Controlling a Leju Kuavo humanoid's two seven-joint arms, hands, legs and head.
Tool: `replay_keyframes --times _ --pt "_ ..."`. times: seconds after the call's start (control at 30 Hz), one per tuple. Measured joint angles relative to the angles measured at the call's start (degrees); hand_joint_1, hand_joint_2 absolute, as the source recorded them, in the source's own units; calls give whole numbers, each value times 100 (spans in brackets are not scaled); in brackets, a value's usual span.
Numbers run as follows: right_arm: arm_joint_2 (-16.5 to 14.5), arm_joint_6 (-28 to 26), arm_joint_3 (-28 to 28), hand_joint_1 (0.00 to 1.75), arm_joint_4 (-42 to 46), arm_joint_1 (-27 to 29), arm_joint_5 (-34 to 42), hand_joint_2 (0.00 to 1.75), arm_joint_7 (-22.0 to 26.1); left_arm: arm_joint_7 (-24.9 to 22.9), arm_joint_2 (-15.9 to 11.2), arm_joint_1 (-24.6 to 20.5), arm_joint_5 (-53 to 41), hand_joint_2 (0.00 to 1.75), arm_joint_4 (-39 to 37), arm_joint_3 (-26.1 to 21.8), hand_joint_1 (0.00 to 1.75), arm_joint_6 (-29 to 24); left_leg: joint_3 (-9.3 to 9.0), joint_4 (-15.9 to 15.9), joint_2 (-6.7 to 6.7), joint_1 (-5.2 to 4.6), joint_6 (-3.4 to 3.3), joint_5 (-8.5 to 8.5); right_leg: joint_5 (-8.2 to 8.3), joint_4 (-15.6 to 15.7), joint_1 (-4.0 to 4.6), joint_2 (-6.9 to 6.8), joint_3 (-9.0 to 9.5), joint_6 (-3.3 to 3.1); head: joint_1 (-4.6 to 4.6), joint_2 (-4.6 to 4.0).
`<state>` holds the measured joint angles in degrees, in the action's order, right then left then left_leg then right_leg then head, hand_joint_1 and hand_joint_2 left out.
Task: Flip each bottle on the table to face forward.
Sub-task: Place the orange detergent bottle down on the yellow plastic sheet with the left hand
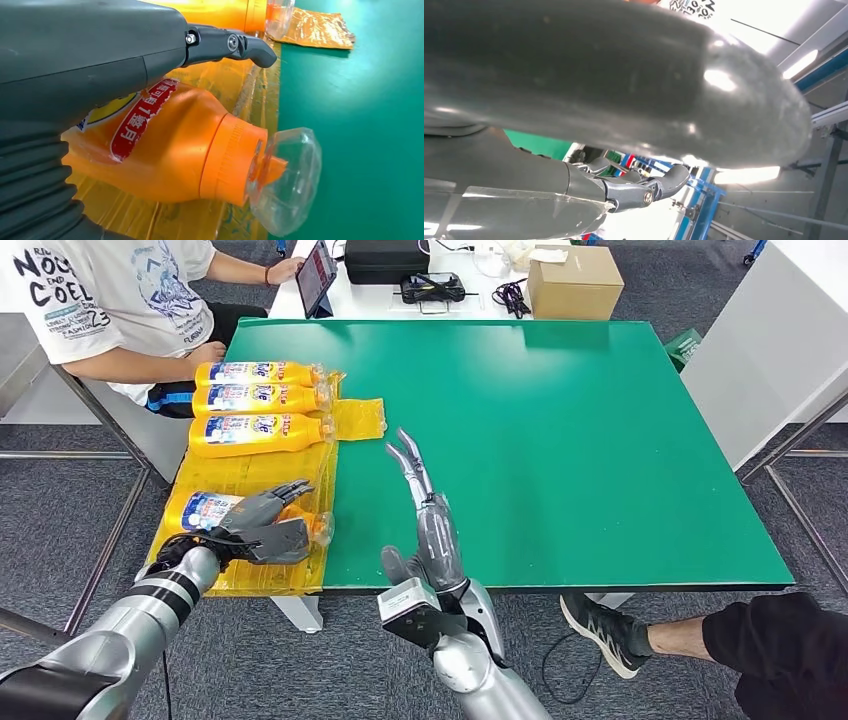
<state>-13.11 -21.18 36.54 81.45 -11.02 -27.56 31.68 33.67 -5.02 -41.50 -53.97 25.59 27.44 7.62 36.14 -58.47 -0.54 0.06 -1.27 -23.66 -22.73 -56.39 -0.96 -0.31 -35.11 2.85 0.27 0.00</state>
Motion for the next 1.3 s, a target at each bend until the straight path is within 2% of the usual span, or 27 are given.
replay_keyframes --times 0.23,0.33,0.5,0.7,0.77,0.87,0.9,0.97,1.03,1.17,1.3 --pt "-11 11 41 0 -169 -83 61 0 20 272 -95 42 700 0 45 -13 0 443 -20 1 0 1 1 1 0 -1 0 0 18 -1 -1 0" --pt "-20 10 65 0 -230 -103 68 0 23 341 -88 134 1010 0 117 -85 0 339 -22 1 1 0 1 1 0 0 0 0 19 -1 -1 0" --pt "-31 -33 70 0 -280 -103 -8 0 -6 126 166 451 1272 0 398 -360 0 -1016 -17 -1 0 -2 0 1 0 2 -1 0 14 0 1 0" --pt "-33 -46 70 0 -297 -102 -25 0 -32 14 362 623 1220 0 591 -537 0 -1420 -10 -1 1 -2 0 0 -1 2 -1 1 7 0 0 0" --pt "-39 -43 72 0 -298 -100 -43 0 -53 -90 418 660 1023 0 656 -589 0 -2116 -7 -1 2 -1 0 0 -1 2 0 2 2 0 1 0" --pt "-60 -32 94 0 -308 -95 -98 0 -104 -69 580 707 961 0 861 -835 0 -3712 -4 -1 2 -1 0 0 -1 2 0 1 -2 0 1 0" --pt "-68 -42 108 0 -318 -93 -110 0 -113 11 648 729 1062 0 974 -967 0 -4090 -3 -1 1 -1 0 0 -1 2 0 0 -2 0 1 0" --pt "-87 -126 138 0 -347 -82 -114 0 -114 213 803 811 1410 0 1281 -1259 0 -4461 -2 -1 -1 0 0 0 -1 2 0 -1 -2 0 1 0" --pt "-106 -304 155 0 -368 -48 -107 0 -94 381 986 939 2022 0 1692 -1573 0 -4351 -1 -1 1 -1 0 -1 -1 3 0 1 -2 0 0 0" --pt "-111 -726 147 0 -350 83 -81 0 7 456 1337 1274 3476 0 2605 -2092 0 -3498 1 -1 2 -2 -2 -2 -1 8 -1 2 -3 1 1 0" --pt "-109 -1103 46 0 -191 282 -5 0 156 307 1577 1654 4761 0 3506 -2369 0 -2619 3 -1 2 -2 -2 -4 -2 10 -1 2 -4 1 0 0"
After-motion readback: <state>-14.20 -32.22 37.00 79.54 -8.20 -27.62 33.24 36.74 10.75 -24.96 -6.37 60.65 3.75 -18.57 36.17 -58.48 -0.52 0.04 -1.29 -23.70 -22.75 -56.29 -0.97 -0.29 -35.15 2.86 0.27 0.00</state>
